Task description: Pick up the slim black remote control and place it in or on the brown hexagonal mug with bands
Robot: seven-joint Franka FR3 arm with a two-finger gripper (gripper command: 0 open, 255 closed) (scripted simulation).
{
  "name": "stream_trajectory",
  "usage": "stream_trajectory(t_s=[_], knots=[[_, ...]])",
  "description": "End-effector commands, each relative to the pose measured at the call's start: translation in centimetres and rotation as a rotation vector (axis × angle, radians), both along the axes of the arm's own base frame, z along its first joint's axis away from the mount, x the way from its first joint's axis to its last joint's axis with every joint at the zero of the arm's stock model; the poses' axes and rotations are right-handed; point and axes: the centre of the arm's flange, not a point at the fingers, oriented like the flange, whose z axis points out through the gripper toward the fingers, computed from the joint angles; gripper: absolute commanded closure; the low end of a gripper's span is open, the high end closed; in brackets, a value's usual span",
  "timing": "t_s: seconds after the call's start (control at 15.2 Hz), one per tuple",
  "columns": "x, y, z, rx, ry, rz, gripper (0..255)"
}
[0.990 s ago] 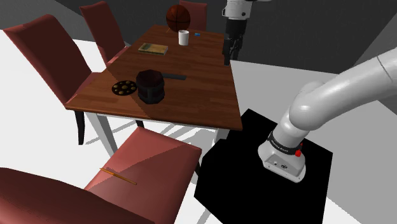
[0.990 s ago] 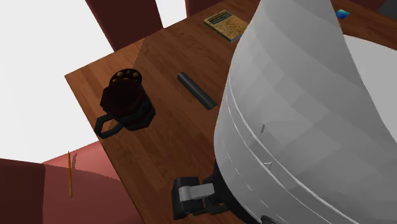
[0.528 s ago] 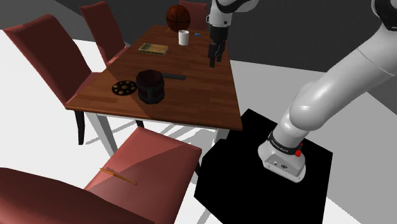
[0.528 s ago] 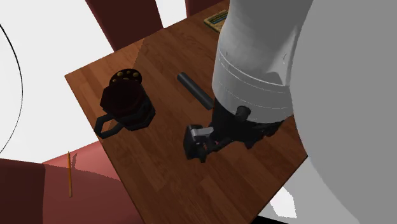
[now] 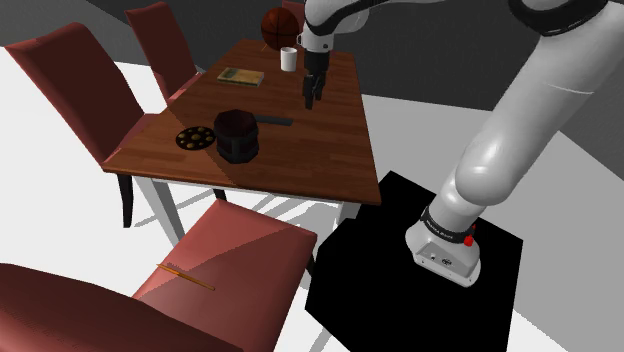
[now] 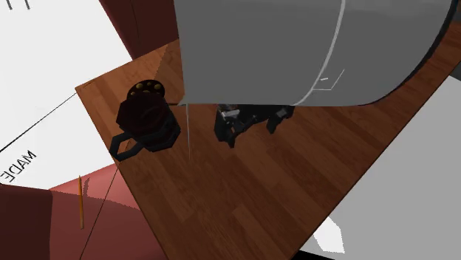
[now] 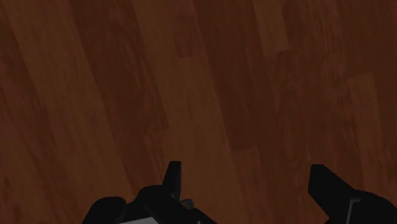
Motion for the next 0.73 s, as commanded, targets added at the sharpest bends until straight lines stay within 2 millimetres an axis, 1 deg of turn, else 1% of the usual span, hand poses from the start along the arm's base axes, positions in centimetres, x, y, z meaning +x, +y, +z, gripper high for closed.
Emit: stream_trajectory(t_s=[0.0, 0.33, 0.66], knots=[[2.5, -0.1, -1.4, 0.003, -0.008, 0.031, 0], [8.2, 0.5, -4.1, 0.012, -0.028, 0.102, 0], [13.9, 1.6, -6.7, 0.02, -0.047, 0.174, 0]])
